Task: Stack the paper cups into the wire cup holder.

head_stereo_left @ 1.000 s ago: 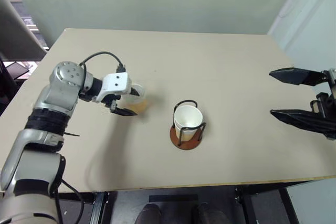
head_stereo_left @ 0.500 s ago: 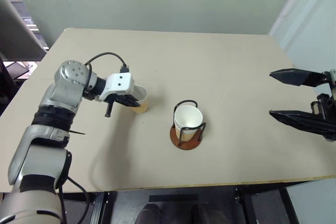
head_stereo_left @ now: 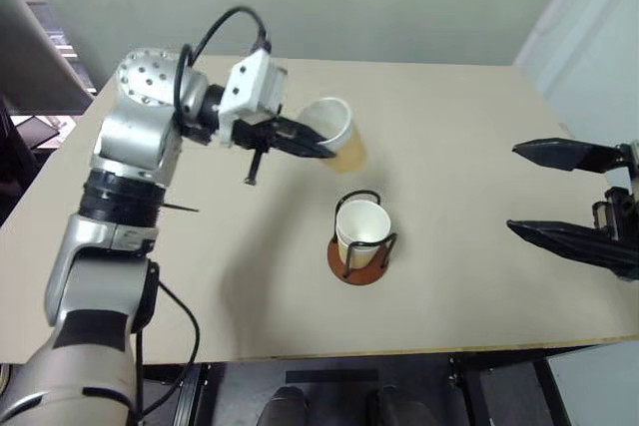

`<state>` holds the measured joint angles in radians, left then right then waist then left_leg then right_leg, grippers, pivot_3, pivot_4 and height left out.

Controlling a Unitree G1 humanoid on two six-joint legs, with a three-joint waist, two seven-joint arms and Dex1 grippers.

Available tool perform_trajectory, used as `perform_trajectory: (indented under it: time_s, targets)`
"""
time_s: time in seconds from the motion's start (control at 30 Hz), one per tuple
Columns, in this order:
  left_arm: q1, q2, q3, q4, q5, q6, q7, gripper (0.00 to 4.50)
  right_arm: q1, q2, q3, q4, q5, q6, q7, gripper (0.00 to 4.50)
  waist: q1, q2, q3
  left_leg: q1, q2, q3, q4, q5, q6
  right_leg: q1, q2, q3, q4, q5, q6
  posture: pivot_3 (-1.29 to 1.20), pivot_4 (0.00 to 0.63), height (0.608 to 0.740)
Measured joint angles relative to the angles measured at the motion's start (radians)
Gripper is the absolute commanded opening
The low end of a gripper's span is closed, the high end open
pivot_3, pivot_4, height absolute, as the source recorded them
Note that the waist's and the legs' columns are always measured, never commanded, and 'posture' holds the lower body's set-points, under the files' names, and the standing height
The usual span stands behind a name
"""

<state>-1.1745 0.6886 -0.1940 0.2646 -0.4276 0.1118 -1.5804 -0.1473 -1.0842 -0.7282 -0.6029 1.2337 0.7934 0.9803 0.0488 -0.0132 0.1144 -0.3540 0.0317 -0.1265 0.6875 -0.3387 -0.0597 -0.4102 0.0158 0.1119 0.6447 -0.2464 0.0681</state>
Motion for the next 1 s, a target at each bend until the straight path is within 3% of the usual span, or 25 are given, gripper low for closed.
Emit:
perform_trajectory:
  time_s: [0.17, 0.53, 1.0]
  targets:
    - [-0.014, -0.014, -0.084, -0.047, -0.064, 0.0, -0.001, 0.06, 0.008, 0.0, -0.002, 0.001, 0.0, 0.0, -0.011, 4.5, -0.001, 0.0, 0.0, 0.0, 0.0, 0.0, 0.004, -0.002, 0.003, 0.002, -0.002, 0.001, 0.0, 0.0, 0.002, 0.0, 0.15, 0.74]
    - [0.001, 0.076, -0.233, -0.125, -0.136, -0.023, -0.001, 0.06, 0.011, 0.0, 0.001, 0.006, -0.014, -0.021, -0.015, 4.5, 0.0, 0.0, 0.0, -0.001, -0.001, 0.0, 0.004, -0.002, 0.003, 0.001, -0.002, 0.001, 0.0, 0.0, 0.002, 0.0, 0.15, 0.74]
    - [0.011, 0.097, -0.369, -0.122, -0.073, -0.136, -0.001, 0.06, 0.034, 0.009, 0.001, 0.002, -0.02, -0.029, -0.015, 4.5, 0.0, 0.0, 0.0, -0.001, -0.001, 0.0, 0.005, -0.002, 0.004, 0.002, -0.003, 0.001, 0.0, 0.0, 0.002, 0.0, 0.15, 0.74]
